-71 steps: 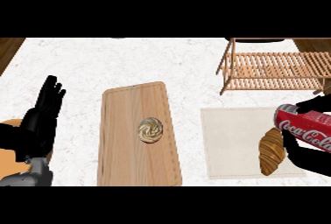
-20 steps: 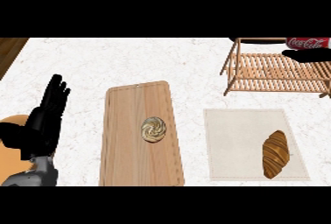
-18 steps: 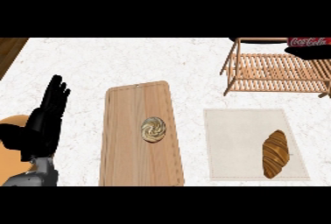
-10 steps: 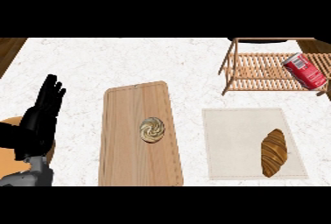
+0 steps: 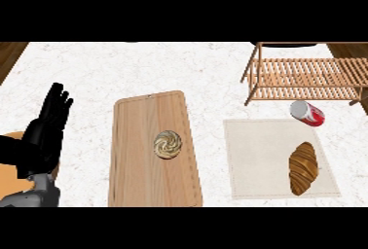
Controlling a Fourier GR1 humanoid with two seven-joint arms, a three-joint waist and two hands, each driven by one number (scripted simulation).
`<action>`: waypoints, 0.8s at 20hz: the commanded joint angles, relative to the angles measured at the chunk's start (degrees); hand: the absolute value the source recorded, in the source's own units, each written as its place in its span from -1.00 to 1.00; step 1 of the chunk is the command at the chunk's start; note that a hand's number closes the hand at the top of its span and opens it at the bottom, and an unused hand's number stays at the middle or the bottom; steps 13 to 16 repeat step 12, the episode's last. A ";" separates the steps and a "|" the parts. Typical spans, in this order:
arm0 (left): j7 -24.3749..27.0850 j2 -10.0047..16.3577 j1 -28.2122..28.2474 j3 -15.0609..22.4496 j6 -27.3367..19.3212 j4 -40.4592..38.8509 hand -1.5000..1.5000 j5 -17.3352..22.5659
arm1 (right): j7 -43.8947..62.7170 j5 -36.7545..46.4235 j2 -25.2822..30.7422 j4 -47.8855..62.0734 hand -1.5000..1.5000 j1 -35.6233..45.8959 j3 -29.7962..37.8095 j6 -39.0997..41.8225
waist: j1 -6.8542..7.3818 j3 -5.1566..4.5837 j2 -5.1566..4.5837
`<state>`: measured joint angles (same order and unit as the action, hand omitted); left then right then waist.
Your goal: Pick the can from the placemat and place it in the tiered shelf
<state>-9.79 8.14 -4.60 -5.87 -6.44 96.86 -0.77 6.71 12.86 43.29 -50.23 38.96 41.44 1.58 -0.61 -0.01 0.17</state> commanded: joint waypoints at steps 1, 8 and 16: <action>-1.98 -0.24 0.75 0.74 -1.09 3.21 0.00 -1.38 | -0.57 -4.94 4.68 -0.27 -1.00 -6.62 4.13 6.16 | 0.20 0.04 -0.01; 2.06 -1.47 1.57 1.01 -0.01 -0.29 0.00 -1.18 | -3.74 -11.74 10.01 0.99 -1.00 -14.40 8.63 14.94 | 0.23 0.01 -0.11; -2.94 -0.22 -1.05 -0.20 -0.31 2.25 0.00 -0.74 | -9.06 -13.50 13.34 7.02 -1.00 -15.39 8.97 17.09 | 0.68 0.04 -0.19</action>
